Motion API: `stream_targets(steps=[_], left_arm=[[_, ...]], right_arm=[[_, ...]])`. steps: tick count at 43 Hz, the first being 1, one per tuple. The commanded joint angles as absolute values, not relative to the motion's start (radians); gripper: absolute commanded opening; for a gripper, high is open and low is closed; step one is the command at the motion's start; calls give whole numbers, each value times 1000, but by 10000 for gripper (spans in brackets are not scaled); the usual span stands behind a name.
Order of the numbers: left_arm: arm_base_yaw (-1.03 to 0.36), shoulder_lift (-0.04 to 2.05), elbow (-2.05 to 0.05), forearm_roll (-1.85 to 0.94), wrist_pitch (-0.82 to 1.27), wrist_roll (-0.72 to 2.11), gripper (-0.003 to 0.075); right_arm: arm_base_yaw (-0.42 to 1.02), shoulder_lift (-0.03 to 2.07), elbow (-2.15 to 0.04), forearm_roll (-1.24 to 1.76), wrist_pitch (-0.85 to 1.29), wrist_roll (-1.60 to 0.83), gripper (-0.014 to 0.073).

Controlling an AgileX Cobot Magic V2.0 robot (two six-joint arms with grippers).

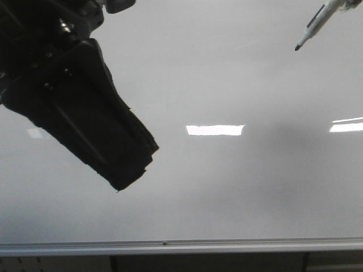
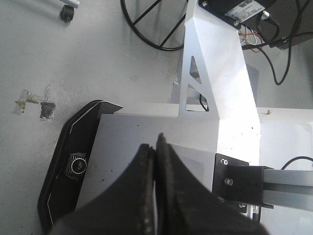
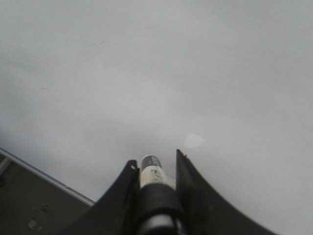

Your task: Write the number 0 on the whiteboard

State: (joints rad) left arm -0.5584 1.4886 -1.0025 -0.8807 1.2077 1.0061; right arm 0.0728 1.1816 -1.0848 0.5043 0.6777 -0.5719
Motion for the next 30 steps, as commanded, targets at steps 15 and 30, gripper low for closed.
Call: stream_targets(steps=[15,30], left_arm=[[-565,1452,-1032,-943,1256,1009,-20],[-565,1452,-1032,-943,1256,1009,-20]], right_arm=[[73,1396,-1324,507,579,-603,-67],[73,1457,-1350,507,541,-603,-67]])
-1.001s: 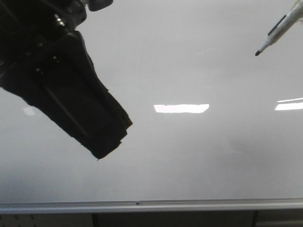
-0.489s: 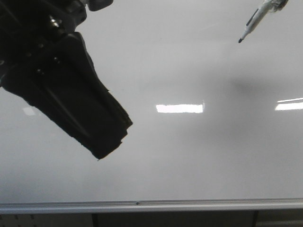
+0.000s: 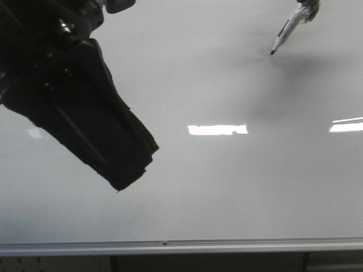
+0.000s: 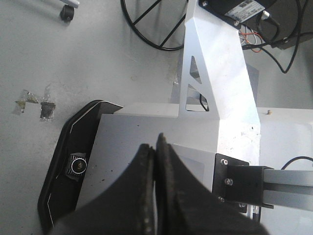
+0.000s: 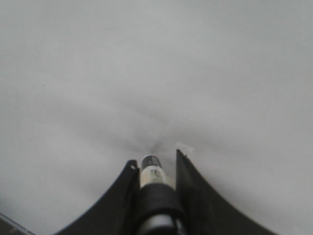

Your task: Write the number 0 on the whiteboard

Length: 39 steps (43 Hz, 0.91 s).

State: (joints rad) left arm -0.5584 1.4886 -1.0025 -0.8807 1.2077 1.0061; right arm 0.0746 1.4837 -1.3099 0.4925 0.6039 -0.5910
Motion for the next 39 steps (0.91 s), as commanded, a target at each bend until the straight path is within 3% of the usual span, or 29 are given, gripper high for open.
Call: stream_targets(steps=[1,39], left_arm=[[-565,1452,-1032,-943,1256,1009,-20],[-565,1452,-1032,-943,1246,1009,-20]], right_arm=[[73,1459,-1350,507,542,-603,-67],[69,1563,-1348,456,647,-603,-67]])
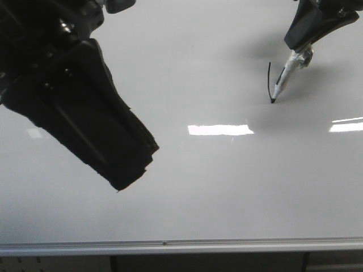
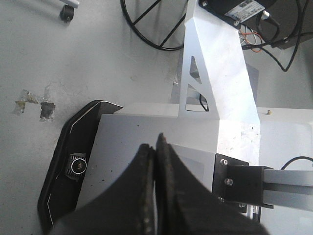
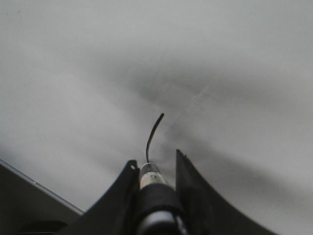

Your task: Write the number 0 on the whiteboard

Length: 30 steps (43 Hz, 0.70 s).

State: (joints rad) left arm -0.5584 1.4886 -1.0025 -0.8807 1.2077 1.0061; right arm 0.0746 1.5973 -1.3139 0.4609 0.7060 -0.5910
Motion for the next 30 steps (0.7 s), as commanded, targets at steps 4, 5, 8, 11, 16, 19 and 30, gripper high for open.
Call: stream_targets(steps=[4,5,8,11,16,19,30], left_arm=[[-565,1452,-1032,-943,1246,1009,-20],[-565,1452,-1032,-943,1246,1009,-20],[-565,1452,-1032,-943,1246,1009,-20],[-565,1452,-1032,-943,1246,1009,-20],[-565,1452,-1032,-943,1246,1009,-20],[-565,1452,-1032,-943,1246,1009,-20],[-565,1452,-1032,-943,1246,1009,-20]], right_arm=[[69,1563,-1348,436,643,-602,-67],[69,1563,-1348,425,642,-599,-67],[68,1563,-1348,400,638,-589,-67],[64,1563,-1348,388,634,-580,-67],[49,1563,-1348,386,628,-580,-67],[41,1563,-1348,386,624,-580,-67],[19,1548,-1349,386,585,-580,-67]])
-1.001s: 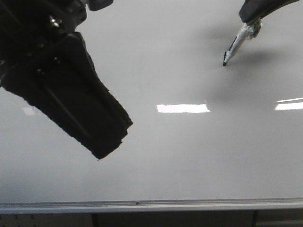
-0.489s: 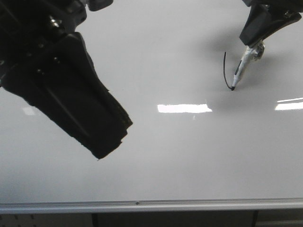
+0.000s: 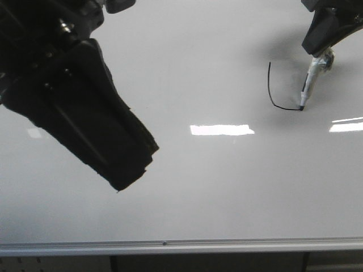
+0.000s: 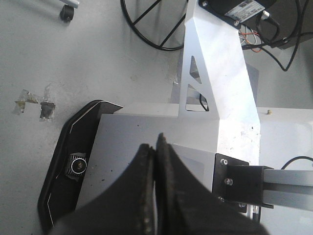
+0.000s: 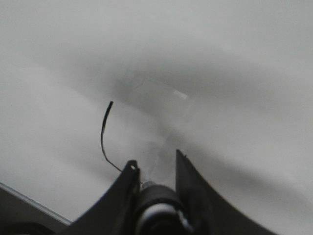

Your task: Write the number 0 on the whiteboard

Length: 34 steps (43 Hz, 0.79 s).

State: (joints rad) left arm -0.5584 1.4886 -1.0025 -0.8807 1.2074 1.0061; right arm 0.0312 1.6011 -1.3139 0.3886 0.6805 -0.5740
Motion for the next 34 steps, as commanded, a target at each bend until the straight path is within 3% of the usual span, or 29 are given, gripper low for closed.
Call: stream_targets(steps=[1,34], left_arm=[[-565,1452,-1032,-943,1246,1009,-20],[-565,1452,-1032,-943,1241,1009,-20]], right_arm=[[18,1546,-1349,386,580,-580,-67],[24,1538,-1501,436,509,-580,-67]])
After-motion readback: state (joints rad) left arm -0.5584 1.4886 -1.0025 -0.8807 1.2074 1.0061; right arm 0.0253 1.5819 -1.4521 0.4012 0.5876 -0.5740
